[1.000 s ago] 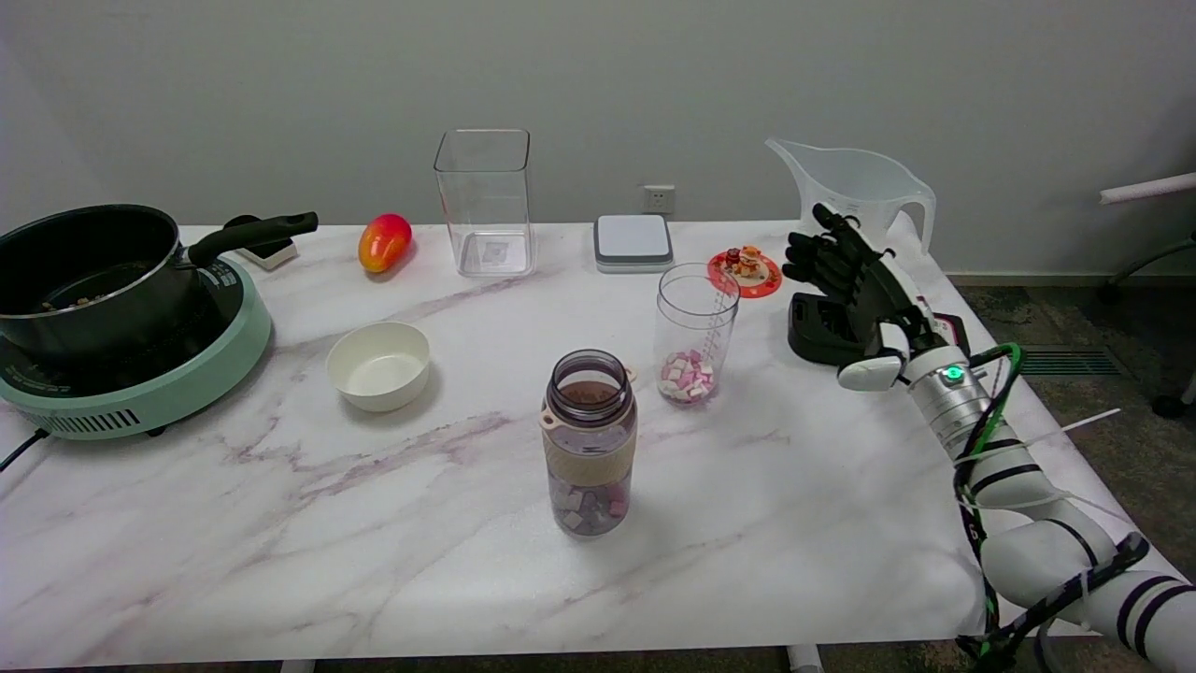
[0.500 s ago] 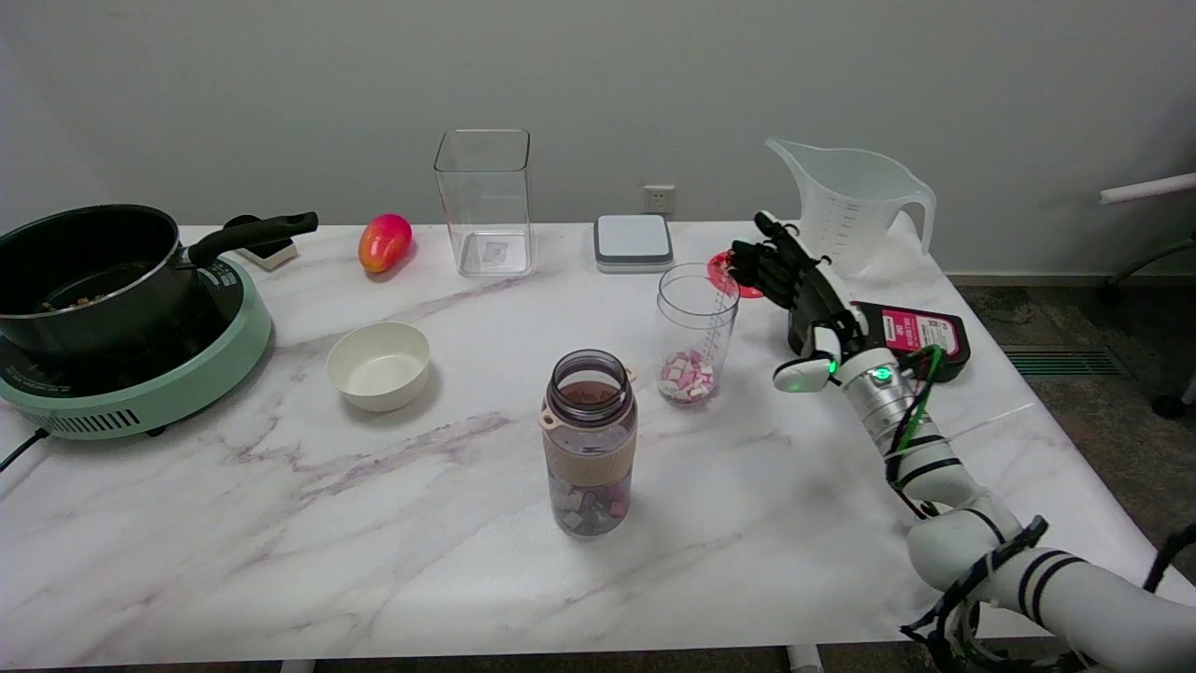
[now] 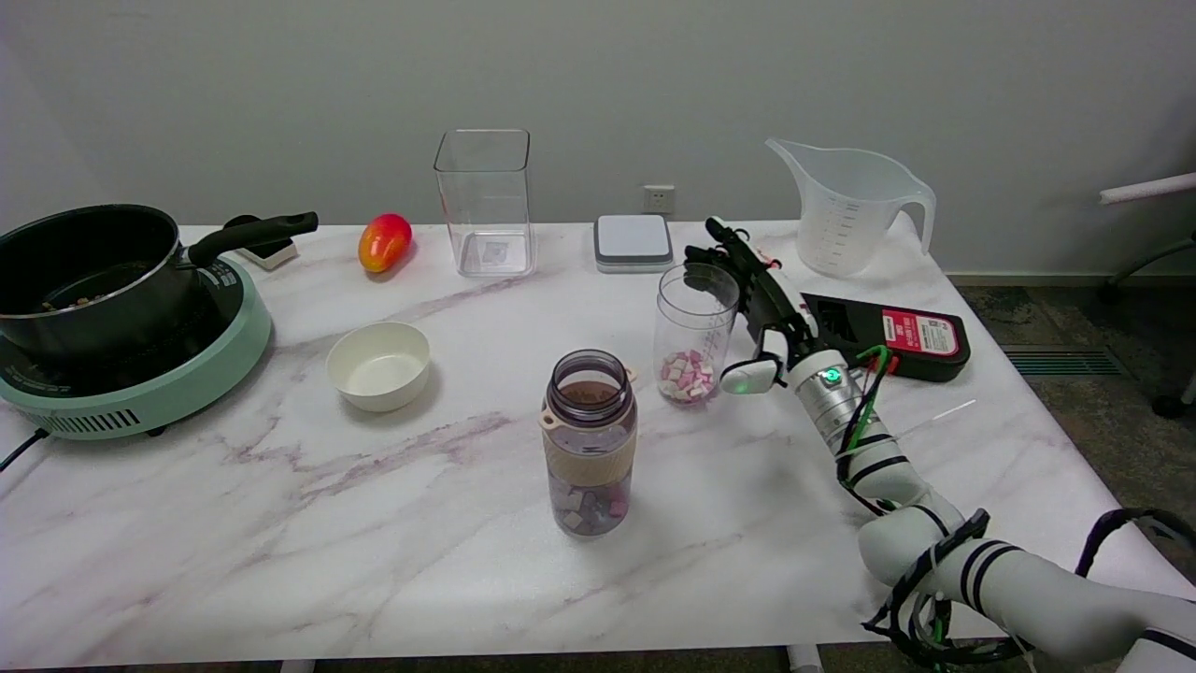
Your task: Pick up the measuring cup.
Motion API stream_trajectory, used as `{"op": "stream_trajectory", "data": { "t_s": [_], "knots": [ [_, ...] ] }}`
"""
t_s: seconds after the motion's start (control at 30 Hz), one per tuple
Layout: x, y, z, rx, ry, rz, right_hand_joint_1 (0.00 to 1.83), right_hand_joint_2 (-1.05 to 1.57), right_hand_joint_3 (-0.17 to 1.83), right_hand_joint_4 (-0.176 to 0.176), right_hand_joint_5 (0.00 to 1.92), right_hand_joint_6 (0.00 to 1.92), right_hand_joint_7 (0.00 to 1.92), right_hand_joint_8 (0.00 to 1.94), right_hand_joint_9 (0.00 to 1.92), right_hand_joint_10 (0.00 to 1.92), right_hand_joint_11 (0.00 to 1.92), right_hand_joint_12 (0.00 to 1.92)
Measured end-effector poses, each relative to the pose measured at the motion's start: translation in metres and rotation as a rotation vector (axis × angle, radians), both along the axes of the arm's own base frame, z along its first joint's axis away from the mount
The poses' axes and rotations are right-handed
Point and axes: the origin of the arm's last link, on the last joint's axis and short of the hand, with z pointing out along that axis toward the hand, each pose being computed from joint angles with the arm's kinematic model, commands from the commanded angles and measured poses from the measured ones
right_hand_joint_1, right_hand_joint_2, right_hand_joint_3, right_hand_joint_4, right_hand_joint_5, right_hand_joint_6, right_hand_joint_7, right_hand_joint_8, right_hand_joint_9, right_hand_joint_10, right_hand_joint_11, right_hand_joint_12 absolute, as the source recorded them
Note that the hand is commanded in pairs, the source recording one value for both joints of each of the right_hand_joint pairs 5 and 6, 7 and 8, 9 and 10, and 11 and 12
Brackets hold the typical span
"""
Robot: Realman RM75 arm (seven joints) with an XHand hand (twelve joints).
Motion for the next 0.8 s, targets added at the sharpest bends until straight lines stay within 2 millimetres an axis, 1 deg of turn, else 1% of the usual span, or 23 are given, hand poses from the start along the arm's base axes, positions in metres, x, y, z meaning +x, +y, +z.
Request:
{"op": "stream_trajectory", "data": {
  "t_s": [0.07,0.1,0.13,0.17,0.2,0.23,0.27,0.43,0.5,0.57,0.67,0.8],
  "knots": [
    [-0.001,-0.002,-0.003,0.005,-0.001,0.000,1.27,-0.72,0.88,0.000,0.15,0.15,0.42,0.42,0.41,0.41,0.40,0.40],
    [-0.001,-0.002,-0.004,0.007,-0.001,0.000,1.29,-0.59,0.83,0.000,0.21,0.21,0.48,0.48,0.44,0.44,0.43,0.43],
    [-0.001,-0.003,-0.006,0.010,-0.002,0.000,1.31,-0.41,0.77,0.000,0.28,0.28,0.58,0.58,0.50,0.50,0.47,0.47],
    [-0.001,-0.003,-0.007,0.011,-0.002,0.000,1.32,-0.38,0.77,0.000,0.30,0.30,0.60,0.60,0.53,0.53,0.48,0.48],
    [-0.002,-0.004,-0.008,0.013,-0.003,-0.001,1.34,-0.22,0.71,0.000,0.35,0.35,0.70,0.70,0.67,0.67,0.53,0.53],
    [-0.002,-0.004,-0.009,0.014,-0.003,-0.001,1.35,-0.09,0.66,0.000,0.41,0.41,0.78,0.78,0.77,0.77,0.57,0.57],
    [-0.002,-0.004,-0.010,0.016,-0.003,-0.002,1.36,0.00,0.63,0.000,0.45,0.45,0.84,0.84,0.82,0.82,0.61,0.61],
    [-0.003,-0.006,-0.013,0.019,-0.003,-0.003,1.39,0.19,0.55,0.000,0.58,0.58,0.99,0.99,0.96,0.96,0.68,0.68],
    [-0.003,-0.006,-0.013,0.019,-0.004,-0.002,1.40,0.25,0.58,0.000,0.63,0.63,1.04,1.04,1.00,1.00,0.72,0.72],
    [-0.004,-0.007,-0.014,0.018,-0.004,-0.003,1.40,0.25,0.60,0.000,0.65,0.65,1.05,1.05,1.01,1.01,0.72,0.72],
    [-0.004,-0.007,-0.013,0.016,-0.004,-0.004,1.39,0.25,0.70,0.000,0.75,0.75,1.07,1.07,1.03,1.03,0.75,0.75],
    [-0.004,-0.008,-0.013,0.010,-0.001,-0.004,1.38,0.30,0.74,0.000,0.87,0.87,1.14,1.14,1.10,1.10,0.82,0.82]
  ]
}}
